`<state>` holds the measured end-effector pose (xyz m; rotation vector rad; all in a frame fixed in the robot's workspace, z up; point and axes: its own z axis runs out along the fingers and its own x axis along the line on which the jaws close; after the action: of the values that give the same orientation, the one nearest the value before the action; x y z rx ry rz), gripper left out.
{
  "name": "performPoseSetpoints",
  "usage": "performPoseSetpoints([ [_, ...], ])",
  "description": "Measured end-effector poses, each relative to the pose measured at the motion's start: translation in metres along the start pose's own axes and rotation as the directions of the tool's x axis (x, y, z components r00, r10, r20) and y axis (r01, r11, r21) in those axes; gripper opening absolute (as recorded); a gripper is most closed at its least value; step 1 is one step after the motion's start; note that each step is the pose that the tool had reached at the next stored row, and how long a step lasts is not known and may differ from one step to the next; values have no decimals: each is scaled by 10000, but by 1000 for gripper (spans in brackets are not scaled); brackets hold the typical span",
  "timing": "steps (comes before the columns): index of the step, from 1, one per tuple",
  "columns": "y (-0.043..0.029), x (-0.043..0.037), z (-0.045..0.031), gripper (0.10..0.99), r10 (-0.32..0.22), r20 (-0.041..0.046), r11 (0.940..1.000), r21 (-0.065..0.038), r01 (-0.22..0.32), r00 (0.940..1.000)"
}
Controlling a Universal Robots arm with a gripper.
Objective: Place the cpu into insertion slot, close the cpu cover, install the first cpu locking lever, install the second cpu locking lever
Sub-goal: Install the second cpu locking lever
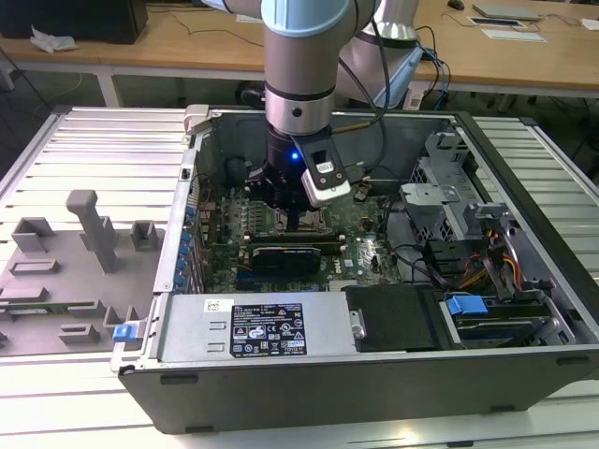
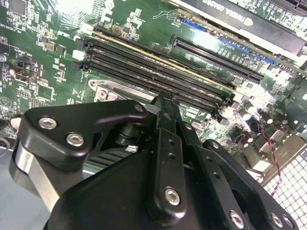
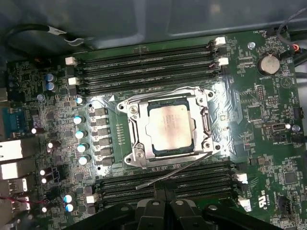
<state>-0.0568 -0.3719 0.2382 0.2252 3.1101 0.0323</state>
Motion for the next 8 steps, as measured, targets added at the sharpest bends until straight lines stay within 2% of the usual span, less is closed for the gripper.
performPoseSetpoints([
  [6,2,-6,-88,106,-3,-1,10000,3,3,10000],
  [8,3,-13,-88,106,-1,-2,10000,-1,1,10000],
])
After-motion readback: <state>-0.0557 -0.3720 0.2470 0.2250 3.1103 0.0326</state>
